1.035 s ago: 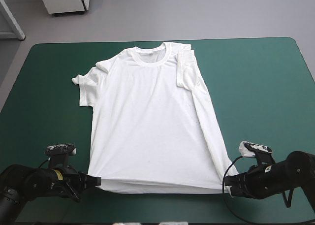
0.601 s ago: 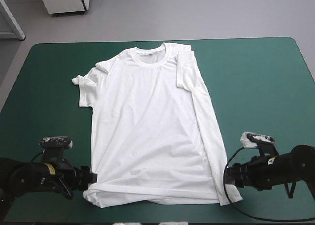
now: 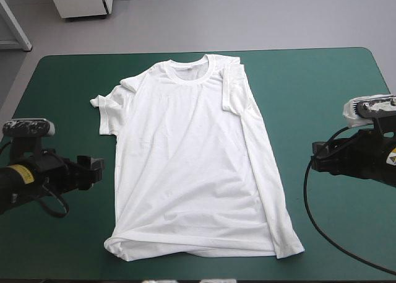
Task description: Fold the cloth
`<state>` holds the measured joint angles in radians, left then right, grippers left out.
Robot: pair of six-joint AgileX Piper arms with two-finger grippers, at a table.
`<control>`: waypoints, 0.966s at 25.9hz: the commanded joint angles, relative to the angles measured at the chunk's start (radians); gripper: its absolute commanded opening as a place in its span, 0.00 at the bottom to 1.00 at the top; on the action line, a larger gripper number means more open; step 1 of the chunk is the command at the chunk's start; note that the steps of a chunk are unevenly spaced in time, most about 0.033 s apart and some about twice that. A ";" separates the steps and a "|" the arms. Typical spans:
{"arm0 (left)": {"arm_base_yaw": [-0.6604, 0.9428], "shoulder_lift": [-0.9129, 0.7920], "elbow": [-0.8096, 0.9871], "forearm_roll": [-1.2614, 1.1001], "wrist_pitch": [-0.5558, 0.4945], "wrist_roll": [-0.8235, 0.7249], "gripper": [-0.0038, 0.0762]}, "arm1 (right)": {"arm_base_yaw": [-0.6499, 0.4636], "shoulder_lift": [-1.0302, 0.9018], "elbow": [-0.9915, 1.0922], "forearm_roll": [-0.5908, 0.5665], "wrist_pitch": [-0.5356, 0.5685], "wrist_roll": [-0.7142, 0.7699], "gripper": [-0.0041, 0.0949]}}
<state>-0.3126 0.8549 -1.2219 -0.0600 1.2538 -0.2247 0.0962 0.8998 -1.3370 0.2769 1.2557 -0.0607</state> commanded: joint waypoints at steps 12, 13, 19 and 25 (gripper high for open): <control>0.002 -0.047 0.388 -0.124 0.033 -0.095 0.61 | -0.010 0.020 0.184 0.060 -0.005 0.007 0.48; 0.002 -0.056 0.427 -0.124 0.033 -0.097 0.61 | -0.010 0.020 0.186 0.058 -0.005 0.007 0.48; 0.002 -0.069 0.606 -0.122 -0.008 -0.097 0.61 | -0.010 0.020 0.188 0.060 -0.005 0.015 0.48; 0.002 -0.064 0.691 -0.106 -0.070 -0.082 0.59 | -0.010 0.020 0.188 0.065 -0.005 0.046 0.48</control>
<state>-0.3126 0.7899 -0.5369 -0.1551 1.2264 -0.3117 0.0962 0.9248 -1.1242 0.3167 1.2557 -0.0248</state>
